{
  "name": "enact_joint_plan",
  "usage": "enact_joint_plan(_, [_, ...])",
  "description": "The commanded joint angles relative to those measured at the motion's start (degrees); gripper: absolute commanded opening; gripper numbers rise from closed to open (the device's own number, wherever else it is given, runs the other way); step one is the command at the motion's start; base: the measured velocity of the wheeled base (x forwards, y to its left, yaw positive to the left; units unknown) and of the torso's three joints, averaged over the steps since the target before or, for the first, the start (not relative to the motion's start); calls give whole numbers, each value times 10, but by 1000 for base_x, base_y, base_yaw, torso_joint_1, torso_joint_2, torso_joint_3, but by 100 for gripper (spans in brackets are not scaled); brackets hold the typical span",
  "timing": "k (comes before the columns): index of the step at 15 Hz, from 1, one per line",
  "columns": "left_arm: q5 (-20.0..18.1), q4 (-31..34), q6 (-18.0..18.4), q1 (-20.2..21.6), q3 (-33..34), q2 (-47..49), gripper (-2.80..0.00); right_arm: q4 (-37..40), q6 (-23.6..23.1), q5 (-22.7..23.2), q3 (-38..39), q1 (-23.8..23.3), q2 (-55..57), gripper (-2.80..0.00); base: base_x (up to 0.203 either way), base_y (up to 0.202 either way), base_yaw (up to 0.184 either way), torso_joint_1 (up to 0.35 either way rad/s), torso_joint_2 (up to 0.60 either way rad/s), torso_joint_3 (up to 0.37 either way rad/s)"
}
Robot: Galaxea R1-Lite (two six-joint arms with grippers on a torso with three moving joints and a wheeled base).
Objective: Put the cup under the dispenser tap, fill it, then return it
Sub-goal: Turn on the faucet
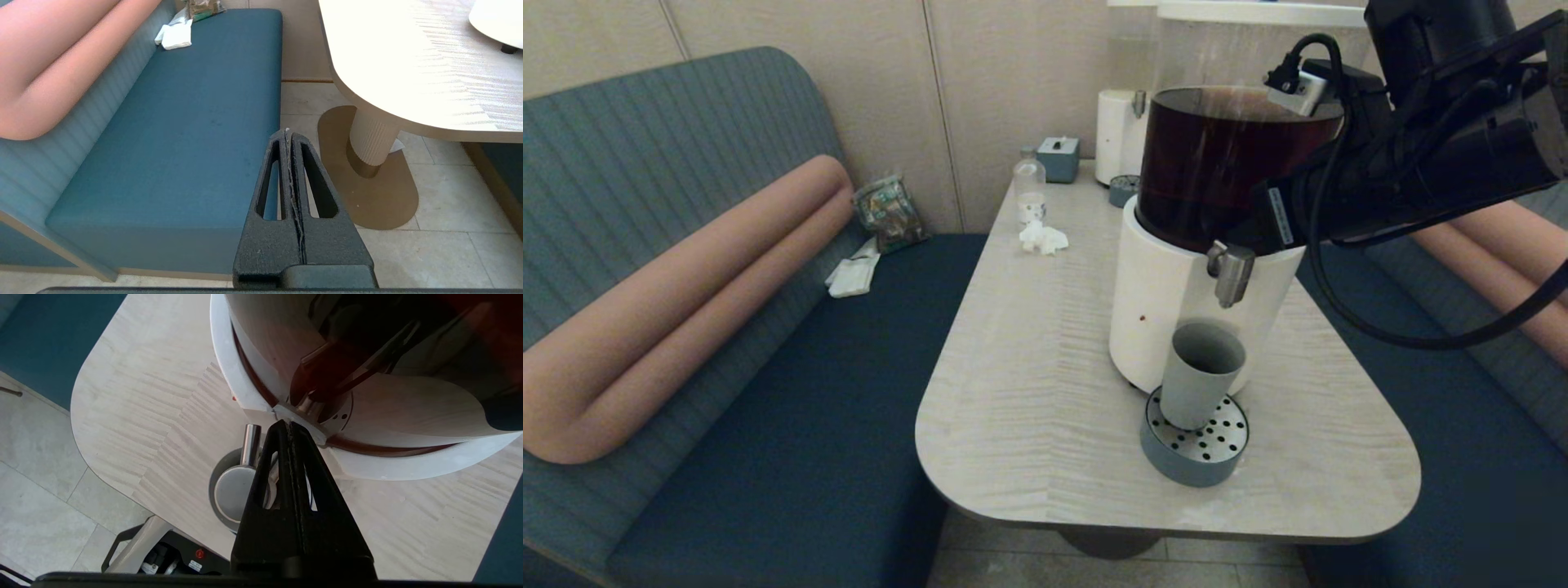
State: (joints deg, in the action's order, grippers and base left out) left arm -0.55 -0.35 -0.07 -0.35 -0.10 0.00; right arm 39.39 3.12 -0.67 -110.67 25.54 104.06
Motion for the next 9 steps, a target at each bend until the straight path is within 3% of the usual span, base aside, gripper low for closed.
enact_joint_plan(1, [0, 0, 0, 0, 0, 0, -280, 2, 0, 0, 0, 5, 3, -280, 0, 0, 0, 0, 0, 0])
enact_joint_plan(9, [0, 0, 0, 0, 0, 1, -280, -7, 1, -1, 0, 30, 11, -280, 0, 0, 0, 0, 0, 0])
